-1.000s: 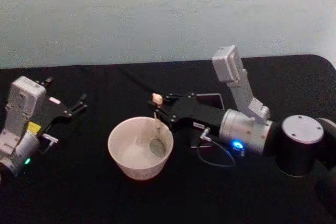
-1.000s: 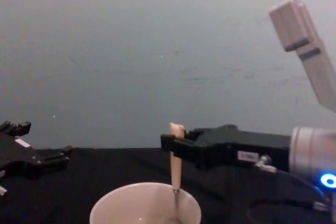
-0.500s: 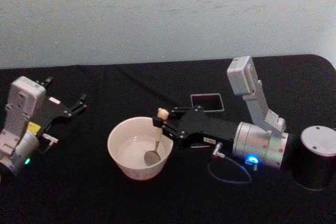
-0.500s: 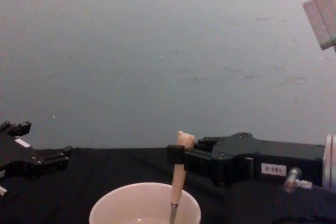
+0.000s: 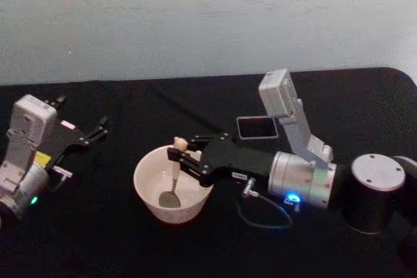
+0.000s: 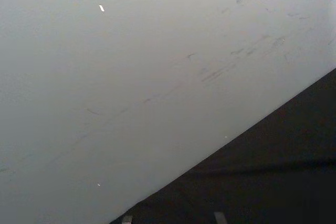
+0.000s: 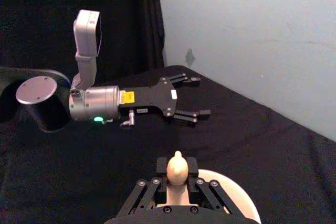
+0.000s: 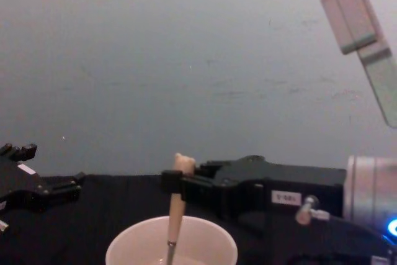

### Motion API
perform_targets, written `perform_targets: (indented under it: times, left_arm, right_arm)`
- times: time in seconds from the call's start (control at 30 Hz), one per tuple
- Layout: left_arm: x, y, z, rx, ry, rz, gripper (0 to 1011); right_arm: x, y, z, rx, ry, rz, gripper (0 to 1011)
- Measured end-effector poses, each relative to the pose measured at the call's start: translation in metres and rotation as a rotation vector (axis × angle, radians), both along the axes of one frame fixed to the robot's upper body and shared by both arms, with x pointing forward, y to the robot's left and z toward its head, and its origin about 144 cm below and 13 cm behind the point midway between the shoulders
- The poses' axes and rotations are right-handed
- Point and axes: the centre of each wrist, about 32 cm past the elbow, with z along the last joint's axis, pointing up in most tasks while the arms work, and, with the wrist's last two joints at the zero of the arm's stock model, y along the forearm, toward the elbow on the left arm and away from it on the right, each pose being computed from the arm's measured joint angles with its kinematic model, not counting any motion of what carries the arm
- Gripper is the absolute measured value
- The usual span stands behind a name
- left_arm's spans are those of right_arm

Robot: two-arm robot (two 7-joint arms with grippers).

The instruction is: Pick up the stirring spoon with one hand, stir inside the cup, then place it back in its original position.

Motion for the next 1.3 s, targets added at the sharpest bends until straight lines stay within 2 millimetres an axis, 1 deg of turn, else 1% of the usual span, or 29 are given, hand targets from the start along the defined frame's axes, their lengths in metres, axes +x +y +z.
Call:
perform_targets:
  times: [0.1, 0.37, 0.63, 1.0, 1.3]
  left_arm:
    - [0.0, 0.0, 0.0, 0.0, 0.0, 0.0, 1001]
    - [0.0, 0.0, 0.0, 0.0, 0.0, 0.0, 1001]
    - [0.0, 0.0, 0.0, 0.0, 0.0, 0.0, 1001]
    - [0.0, 0.0, 0.0, 0.0, 0.0, 0.0, 1001]
    - [0.0, 0.0, 0.0, 0.0, 0.0, 0.0, 1001]
  right_arm:
    - [0.003, 0.004, 0.001, 0.004, -0.002, -0.002, 205]
    - [0.019, 0.015, 0.004, 0.009, -0.007, -0.031, 205]
    - [0.033, 0.019, 0.001, -0.012, -0.016, -0.076, 205]
    - [0.042, 0.01, -0.001, -0.035, -0.027, -0.129, 205]
    - [0.036, -0.001, -0.002, -0.058, -0.034, -0.125, 205]
